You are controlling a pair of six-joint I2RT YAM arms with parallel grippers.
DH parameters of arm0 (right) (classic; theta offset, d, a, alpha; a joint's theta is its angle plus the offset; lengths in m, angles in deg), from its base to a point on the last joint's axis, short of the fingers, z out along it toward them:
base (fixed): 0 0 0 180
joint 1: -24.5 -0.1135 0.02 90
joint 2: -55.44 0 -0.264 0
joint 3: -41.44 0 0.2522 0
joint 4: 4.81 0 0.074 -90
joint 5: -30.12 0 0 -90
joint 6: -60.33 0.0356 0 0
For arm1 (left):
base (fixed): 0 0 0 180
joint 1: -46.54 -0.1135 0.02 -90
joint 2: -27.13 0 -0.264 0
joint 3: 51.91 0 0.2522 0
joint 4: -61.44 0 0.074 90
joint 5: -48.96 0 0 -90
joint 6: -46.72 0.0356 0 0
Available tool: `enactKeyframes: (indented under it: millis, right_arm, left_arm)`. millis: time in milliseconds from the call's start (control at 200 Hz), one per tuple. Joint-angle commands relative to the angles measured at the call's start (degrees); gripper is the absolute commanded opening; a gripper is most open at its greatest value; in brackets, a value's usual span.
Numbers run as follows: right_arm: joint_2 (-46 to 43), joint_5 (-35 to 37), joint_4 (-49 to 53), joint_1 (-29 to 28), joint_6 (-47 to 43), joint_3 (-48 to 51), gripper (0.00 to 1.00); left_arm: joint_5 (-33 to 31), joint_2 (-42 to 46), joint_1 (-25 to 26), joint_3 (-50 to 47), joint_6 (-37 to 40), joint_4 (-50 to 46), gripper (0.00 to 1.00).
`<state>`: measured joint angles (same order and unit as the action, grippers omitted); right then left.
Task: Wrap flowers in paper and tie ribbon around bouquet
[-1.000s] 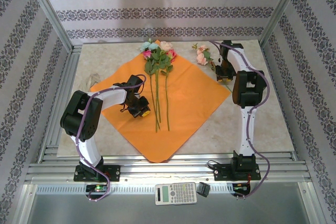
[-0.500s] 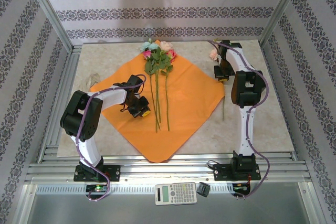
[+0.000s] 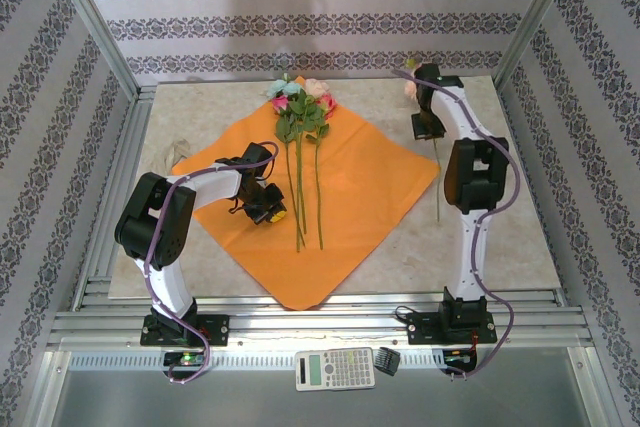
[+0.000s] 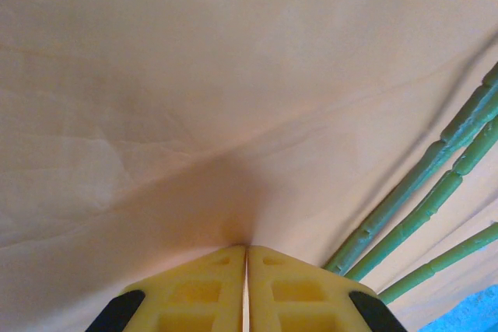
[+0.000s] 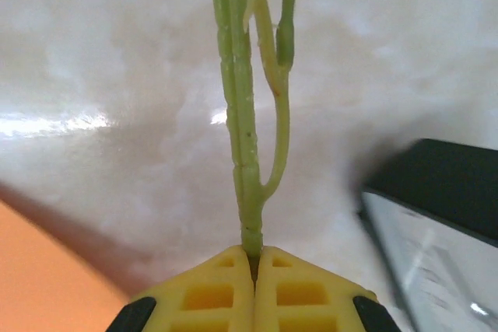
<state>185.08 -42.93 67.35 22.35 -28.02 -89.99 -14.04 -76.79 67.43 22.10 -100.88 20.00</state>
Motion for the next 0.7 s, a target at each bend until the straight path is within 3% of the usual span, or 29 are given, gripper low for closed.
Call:
enactKeyframes:
  millis: [0, 170, 355, 524, 694]
  right_arm:
    - [-8.34, 6.5, -2.5, -0.77, -0.24, -0.11, 0.0]
    - [-16.94, 4.91, -3.6, -2.67, -0.1, 1.62, 0.0]
    - [-20.64, -11.03, -4.13, -11.31, 9.79, 4.04, 0.0]
    - [-18.3, -25.32, -16.91, -22.92, 25.96, 9.86, 0.0]
    - [-7.74, -27.35, -20.37, -29.78, 32.65, 3.82, 0.0]
  left_arm:
    - [-0.73, -1.2, -0.75, 0.1, 0.21, -0.89, 0.1]
    - [-0.78, -1.07, -0.75, -0.32, 0.16, -0.45, 0.1]
    - [-0.81, -0.92, -0.76, -0.64, 0.18, -0.07, 0.1]
    - [-0.95, -1.01, -0.76, -0.65, 0.68, -0.19, 0.1]
    - [-1.21, -0.58, -0.73, -0.75, 0.65, -0.09, 0.1]
